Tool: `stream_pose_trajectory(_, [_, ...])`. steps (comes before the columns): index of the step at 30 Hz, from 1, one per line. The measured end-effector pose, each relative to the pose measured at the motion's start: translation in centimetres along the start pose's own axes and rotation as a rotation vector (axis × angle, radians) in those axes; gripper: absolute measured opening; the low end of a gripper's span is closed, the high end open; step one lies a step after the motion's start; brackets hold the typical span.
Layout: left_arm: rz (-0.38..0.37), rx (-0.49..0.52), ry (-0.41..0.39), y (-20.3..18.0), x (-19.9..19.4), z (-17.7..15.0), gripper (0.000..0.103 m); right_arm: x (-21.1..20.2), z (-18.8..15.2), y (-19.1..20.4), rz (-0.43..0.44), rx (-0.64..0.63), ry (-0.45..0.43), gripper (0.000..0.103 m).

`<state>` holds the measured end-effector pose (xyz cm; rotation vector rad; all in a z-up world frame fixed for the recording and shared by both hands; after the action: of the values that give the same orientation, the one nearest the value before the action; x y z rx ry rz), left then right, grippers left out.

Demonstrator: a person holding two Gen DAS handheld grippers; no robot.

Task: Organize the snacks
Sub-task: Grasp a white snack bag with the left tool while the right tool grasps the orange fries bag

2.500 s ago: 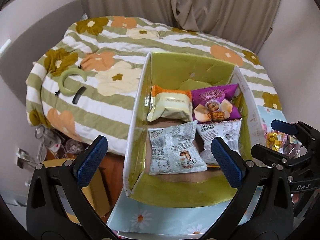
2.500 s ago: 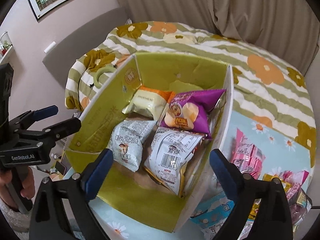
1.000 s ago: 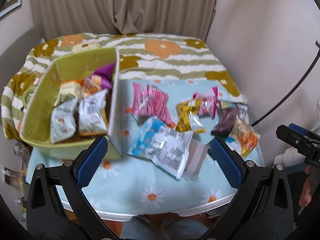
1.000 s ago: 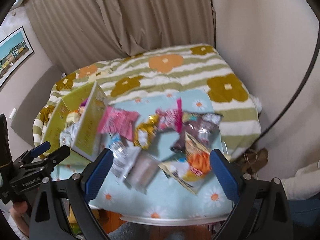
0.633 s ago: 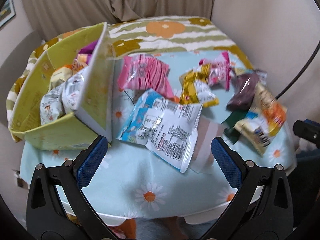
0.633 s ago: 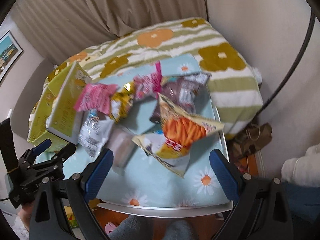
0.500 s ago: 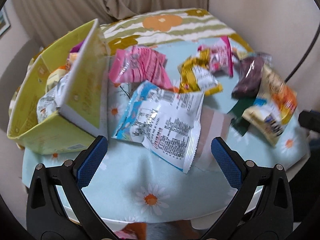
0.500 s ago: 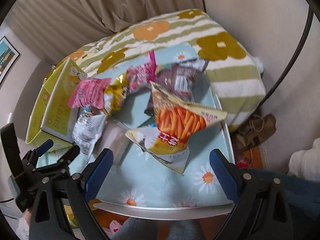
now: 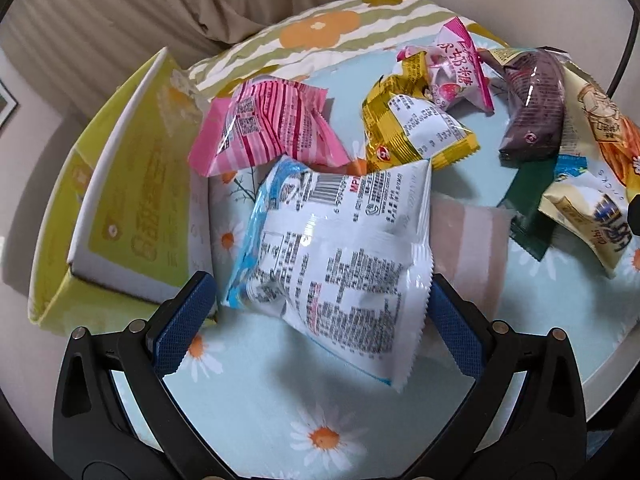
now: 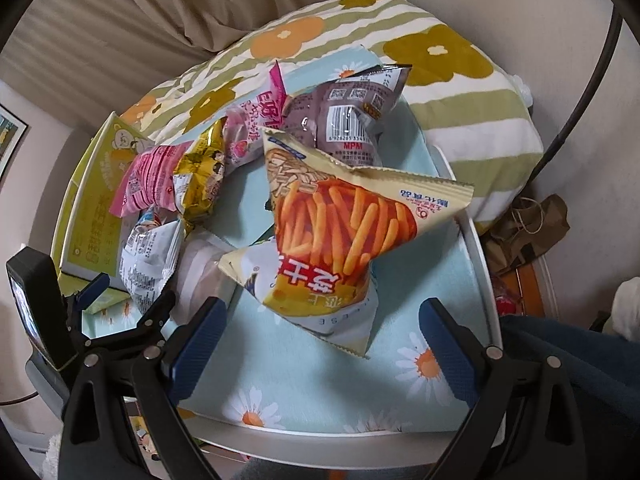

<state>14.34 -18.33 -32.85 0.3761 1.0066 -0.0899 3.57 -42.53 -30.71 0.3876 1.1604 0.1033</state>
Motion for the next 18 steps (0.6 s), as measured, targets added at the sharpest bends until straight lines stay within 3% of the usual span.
stream_pose_trajectory(8, [0.011, 0.037, 0.020, 0.1, 1.4, 1.7, 0.101, 1.1, 0.7, -0.2, 0.010, 0.043, 0.005, 0.096])
stream_pose_trajectory(12, [-0.007, 0.045, 0.059, 0.3, 2.6, 2.2, 0.082, 1.5, 1.1, -0.3, 0.004, 0.061, -0.006, 0.096])
stream_pose_trajectory(16, [-0.014, 0.063, 0.074, 0.5, 3.5, 2.6, 0.076, 2.0, 1.4, -0.4, -0.006, 0.091, -0.011, 0.096])
stream_pose_trajectory(18, [-0.019, 0.075, 0.070, 0.7, 3.6, 2.8, 0.066, 2.3, 1.4, -0.6, -0.013, 0.112, -0.015, 0.096])
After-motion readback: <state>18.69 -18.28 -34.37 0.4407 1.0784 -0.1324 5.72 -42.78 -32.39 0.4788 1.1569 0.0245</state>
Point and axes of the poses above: each gripper's, at about its wrist camera, not at the fingertips, and x roughly the way its jaws point, y to its left, z to its top, the point moved 7 cm from there along x, roughly the way its jaws point, and after that the axes turned 7 degrees about -x, right-handed, at the moved point
